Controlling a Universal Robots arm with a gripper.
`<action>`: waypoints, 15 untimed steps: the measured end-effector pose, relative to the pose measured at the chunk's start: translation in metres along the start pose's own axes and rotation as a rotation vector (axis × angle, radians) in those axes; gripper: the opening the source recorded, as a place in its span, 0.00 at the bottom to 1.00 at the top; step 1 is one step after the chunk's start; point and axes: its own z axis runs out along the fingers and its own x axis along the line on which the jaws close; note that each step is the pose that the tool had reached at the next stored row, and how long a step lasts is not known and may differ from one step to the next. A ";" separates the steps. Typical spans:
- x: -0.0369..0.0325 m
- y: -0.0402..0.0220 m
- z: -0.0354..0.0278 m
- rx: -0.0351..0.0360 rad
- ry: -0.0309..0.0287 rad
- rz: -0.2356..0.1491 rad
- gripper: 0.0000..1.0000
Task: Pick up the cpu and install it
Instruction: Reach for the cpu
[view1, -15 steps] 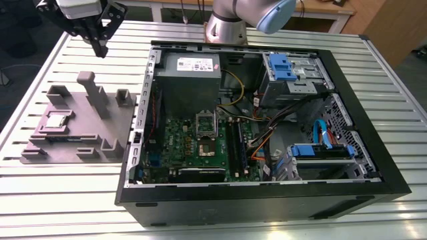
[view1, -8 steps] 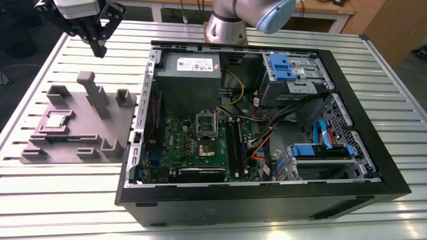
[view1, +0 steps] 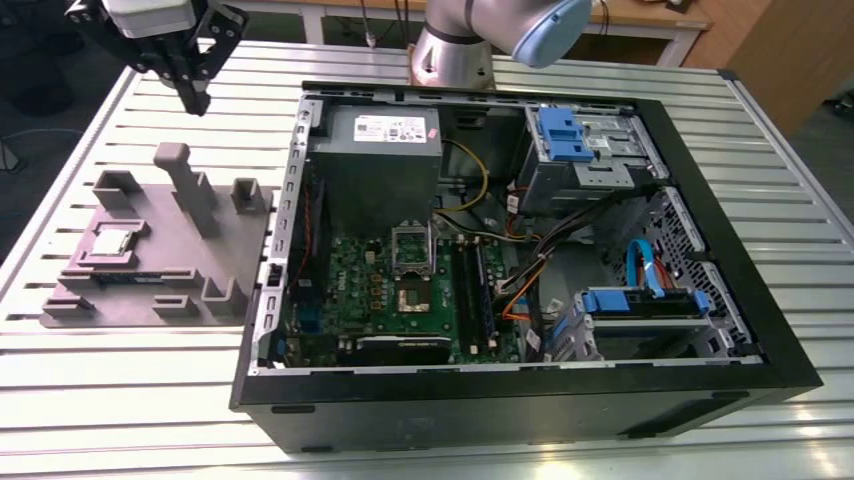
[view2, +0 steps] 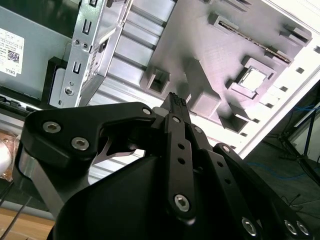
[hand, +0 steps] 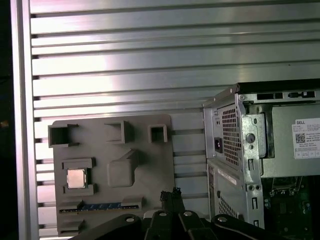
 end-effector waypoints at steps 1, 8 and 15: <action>0.0003 0.0000 0.0001 -0.0001 0.0000 0.000 0.10; 0.0022 -0.0002 0.0002 0.0000 0.0004 0.000 0.10; 0.0037 -0.0003 0.0004 0.0000 0.0009 0.000 0.10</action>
